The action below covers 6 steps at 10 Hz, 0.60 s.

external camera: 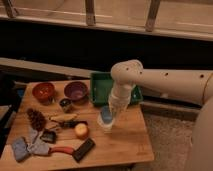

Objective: Stack cups on top of each other

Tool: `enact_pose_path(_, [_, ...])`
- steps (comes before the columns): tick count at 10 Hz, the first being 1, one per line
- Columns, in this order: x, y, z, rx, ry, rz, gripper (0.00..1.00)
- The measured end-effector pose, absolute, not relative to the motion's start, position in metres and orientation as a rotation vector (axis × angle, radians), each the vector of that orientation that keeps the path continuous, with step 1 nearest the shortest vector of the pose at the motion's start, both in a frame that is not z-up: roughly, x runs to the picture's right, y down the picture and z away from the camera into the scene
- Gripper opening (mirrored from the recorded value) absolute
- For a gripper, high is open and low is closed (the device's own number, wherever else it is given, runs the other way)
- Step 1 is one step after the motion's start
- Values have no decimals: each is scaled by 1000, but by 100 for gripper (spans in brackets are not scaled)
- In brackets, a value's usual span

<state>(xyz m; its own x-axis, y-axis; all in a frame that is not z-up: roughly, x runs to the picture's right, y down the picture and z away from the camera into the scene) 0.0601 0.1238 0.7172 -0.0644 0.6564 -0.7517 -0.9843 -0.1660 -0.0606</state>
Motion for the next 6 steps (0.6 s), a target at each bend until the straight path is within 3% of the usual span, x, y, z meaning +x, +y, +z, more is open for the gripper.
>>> enact_pose_path(6, [40, 112, 723, -782, 500, 1560, 74])
